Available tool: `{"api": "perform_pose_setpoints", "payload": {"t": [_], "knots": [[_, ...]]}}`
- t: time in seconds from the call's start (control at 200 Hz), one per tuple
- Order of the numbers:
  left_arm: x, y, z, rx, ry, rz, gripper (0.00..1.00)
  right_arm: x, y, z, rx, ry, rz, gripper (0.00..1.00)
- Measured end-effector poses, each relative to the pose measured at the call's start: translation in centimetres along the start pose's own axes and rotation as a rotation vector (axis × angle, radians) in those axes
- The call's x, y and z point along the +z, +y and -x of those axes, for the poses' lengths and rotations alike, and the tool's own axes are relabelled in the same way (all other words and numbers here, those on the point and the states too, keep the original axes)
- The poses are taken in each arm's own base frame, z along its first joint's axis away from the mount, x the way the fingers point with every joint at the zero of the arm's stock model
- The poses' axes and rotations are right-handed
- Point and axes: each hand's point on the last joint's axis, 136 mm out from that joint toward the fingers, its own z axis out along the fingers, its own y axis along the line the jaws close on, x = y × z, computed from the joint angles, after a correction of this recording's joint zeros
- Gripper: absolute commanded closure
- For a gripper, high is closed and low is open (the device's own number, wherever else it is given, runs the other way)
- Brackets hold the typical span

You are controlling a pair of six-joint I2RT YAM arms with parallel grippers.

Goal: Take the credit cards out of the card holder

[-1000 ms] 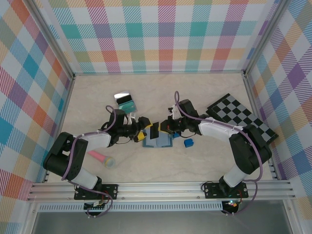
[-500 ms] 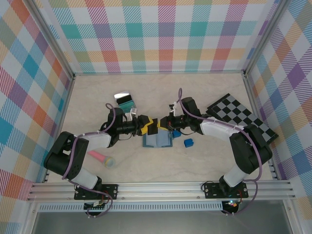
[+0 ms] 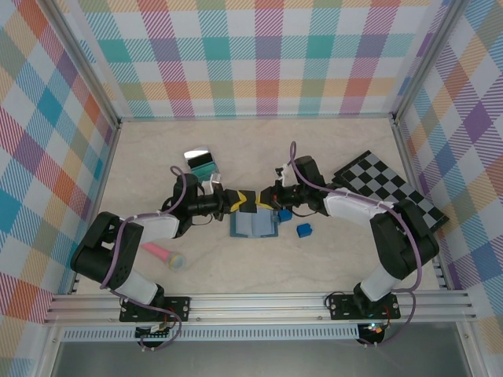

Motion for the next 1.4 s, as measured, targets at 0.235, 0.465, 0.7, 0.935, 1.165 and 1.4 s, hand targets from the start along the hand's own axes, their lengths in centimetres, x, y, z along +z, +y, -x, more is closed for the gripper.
{"api": "perform_pose_setpoints", "payload": {"t": [0.235, 0.465, 0.7, 0.935, 1.165, 1.4], "knots": [[-0.5, 2.2, -0.2, 0.014, -0.015, 0.121, 1.00, -0.8, -3.0, -0.1, 0.017, -0.046, -0.163, 0.38], [-2.2, 0.4, 1.7, 0.147, -0.082, 0.309, 1.00, -3.6, -3.3, 0.2, -0.058, -0.129, -0.278, 0.06], [-5.5, -4.2, 5.9, 0.444, -0.201, 0.567, 1.00, -6.0, -3.1, 1.3, -0.126, -0.220, -0.326, 0.00], [-9.2, -7.8, 9.1, 0.819, -0.312, 0.767, 1.00, -6.9, -3.3, 2.0, -0.147, -0.246, -0.332, 0.00], [-11.1, -11.0, 11.7, 1.150, -0.333, 0.870, 1.00, -7.5, -3.5, 2.5, -0.163, -0.248, -0.329, 0.00], [-11.5, -10.8, 15.2, 1.401, -0.191, 0.928, 1.00, -7.5, -3.4, 2.3, -0.166, -0.233, -0.309, 0.00]]}}
